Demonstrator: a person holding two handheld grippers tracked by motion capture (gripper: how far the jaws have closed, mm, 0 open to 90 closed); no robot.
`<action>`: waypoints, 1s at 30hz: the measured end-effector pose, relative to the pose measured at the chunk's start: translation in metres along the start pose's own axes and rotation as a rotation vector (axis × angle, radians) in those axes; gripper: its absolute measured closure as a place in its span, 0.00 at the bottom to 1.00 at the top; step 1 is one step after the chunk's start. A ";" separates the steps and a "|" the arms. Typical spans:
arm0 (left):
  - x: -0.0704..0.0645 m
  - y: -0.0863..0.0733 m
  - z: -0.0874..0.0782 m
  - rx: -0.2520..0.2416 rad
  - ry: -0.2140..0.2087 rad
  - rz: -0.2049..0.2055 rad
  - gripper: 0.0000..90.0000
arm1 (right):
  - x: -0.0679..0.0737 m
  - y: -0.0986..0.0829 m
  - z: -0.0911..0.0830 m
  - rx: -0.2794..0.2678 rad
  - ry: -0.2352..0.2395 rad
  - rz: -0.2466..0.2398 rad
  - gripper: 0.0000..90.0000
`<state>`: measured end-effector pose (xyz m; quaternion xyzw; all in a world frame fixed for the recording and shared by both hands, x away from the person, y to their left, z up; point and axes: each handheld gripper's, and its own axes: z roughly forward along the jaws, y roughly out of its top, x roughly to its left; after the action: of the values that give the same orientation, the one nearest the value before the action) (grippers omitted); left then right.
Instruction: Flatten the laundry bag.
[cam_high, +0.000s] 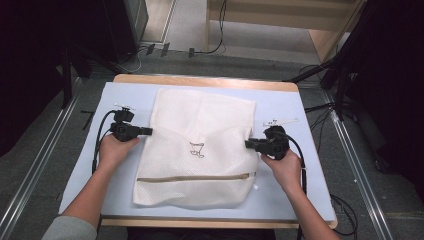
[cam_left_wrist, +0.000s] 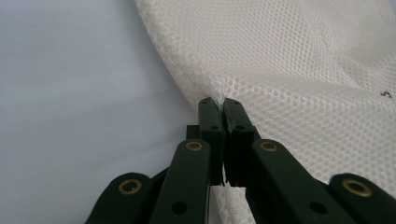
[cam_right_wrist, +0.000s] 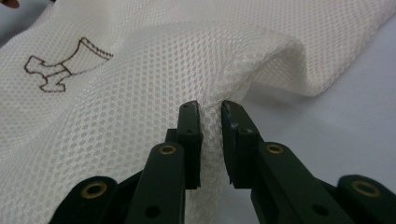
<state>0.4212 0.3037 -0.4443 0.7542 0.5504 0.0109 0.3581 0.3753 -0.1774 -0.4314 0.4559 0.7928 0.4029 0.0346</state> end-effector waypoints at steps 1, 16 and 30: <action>0.003 0.001 -0.001 -0.005 0.012 -0.003 1.00 | 0.001 -0.002 0.002 0.008 -0.001 -0.002 0.89; 0.032 -0.005 -0.021 -0.091 0.092 -0.091 1.00 | 0.009 -0.001 0.045 0.030 -0.062 -0.075 0.91; 0.022 0.016 0.001 -0.112 0.031 -0.050 0.98 | -0.032 0.019 0.053 -0.016 -0.154 -0.015 0.91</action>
<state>0.4431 0.3200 -0.4446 0.7187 0.5729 0.0444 0.3915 0.4295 -0.1640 -0.4643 0.4793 0.7880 0.3726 0.1023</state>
